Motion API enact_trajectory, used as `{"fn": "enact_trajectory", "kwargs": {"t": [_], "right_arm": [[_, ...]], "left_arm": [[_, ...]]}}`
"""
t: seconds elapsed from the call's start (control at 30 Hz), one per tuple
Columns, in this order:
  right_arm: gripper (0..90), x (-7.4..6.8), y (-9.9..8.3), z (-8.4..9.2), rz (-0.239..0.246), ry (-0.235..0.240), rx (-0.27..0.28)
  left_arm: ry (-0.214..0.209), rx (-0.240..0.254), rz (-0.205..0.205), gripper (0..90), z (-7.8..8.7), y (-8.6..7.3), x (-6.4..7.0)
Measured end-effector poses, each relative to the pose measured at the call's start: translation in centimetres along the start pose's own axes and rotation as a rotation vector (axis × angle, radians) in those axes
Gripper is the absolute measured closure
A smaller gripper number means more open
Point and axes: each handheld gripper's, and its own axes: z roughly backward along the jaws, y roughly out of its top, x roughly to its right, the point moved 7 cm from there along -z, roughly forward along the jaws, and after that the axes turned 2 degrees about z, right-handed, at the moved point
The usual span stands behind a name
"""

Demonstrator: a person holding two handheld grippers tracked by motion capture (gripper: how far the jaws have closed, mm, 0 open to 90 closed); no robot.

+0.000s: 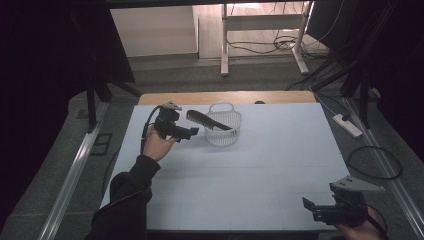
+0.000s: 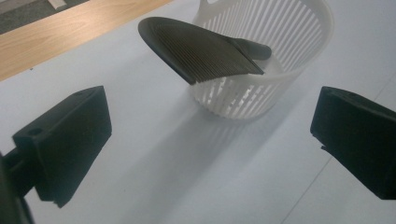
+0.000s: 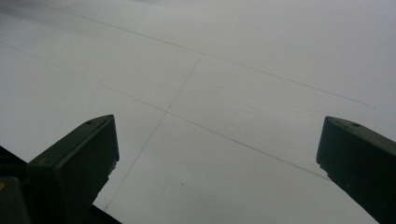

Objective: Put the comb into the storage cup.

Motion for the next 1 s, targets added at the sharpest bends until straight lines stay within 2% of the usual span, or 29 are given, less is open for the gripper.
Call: {"fn": "enact_trajectory", "kwargs": {"t": [0.4, 0.63, 1.0], "right_arm": [[0.0, 0.5, 0.2, -0.4, 0.006, -0.025, 0.001], [0.0, 0.6, 0.2, -0.5, 0.001, -0.02, -0.003], [0.0, 0.5, 0.1, -0.5, 0.005, -0.017, -0.004]], "left_arm": [[0.0, 0.01, -0.012, 0.0, 1.3, -1.2, 0.4], [-0.008, 0.022, -0.019, 0.0, 1.7, -1.8, 1.0], [-0.009, 0.031, -0.015, 0.0, 2.0, -2.7, 1.4]]}}
